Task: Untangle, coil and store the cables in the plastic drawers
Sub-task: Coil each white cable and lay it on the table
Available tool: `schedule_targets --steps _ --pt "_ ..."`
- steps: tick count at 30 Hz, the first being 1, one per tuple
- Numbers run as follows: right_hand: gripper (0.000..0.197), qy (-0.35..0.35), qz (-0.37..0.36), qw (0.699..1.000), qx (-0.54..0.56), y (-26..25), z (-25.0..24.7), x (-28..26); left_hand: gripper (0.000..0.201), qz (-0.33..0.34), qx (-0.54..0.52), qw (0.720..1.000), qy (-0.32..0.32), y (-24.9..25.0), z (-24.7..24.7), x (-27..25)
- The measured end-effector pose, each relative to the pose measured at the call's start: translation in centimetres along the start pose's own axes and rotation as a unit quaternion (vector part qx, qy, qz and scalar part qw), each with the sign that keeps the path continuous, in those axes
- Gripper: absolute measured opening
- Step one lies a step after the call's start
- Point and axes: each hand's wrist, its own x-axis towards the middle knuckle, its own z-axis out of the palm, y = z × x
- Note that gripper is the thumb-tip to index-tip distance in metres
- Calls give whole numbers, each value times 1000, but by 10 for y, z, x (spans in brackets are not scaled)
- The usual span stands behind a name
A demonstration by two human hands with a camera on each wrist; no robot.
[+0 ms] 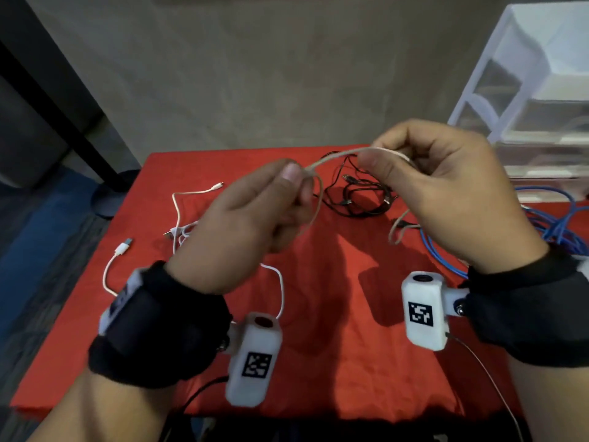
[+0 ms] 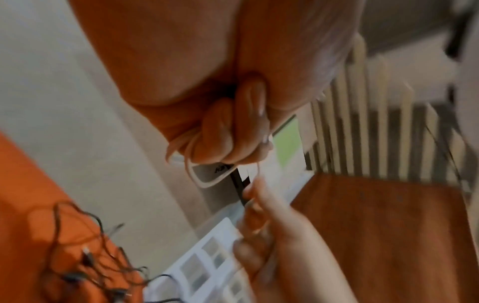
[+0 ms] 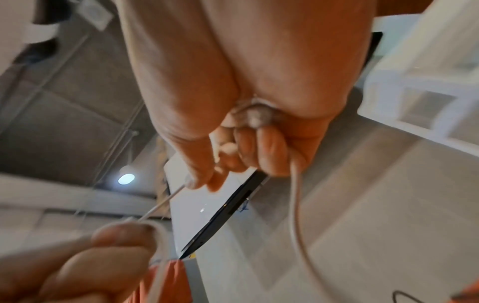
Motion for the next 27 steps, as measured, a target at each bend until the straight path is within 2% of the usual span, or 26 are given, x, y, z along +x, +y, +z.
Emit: schedule_targets --steps 3,8,10,12,15,17,19,21,23,24,27 --pt "14 -33 22 999 7 13 -6 2 29 -15 -166 986 -2 9 -11 4" --pt "16 -52 33 996 -59 34 10 1 37 -6 -376 926 -28 11 -27 9" --pt "18 -96 16 988 -119 35 24 -4 35 15 -399 917 4 9 -28 10" --pt "21 -158 -8 973 -170 30 40 -11 34 40 -371 925 65 6 -26 11" --pt "21 -245 25 962 -119 22 55 -20 34 80 -317 933 150 3 -29 15" --pt "22 -260 57 962 -64 24 53 -19 33 94 -339 918 182 4 -42 15" --pt "24 -255 64 964 -32 29 44 -17 33 85 -387 900 183 6 -57 14" --pt "23 -245 38 965 -88 35 34 -13 34 63 -433 888 139 7 -63 13" --pt "20 -194 0 967 -167 41 28 -10 35 33 -443 891 95 3 -57 12" --pt "19 -161 4 972 -169 42 27 -7 35 17 -437 895 83 0 -50 13" --pt "30 -101 19 991 -87 39 30 -2 34 -20 -406 912 62 -6 -26 15"
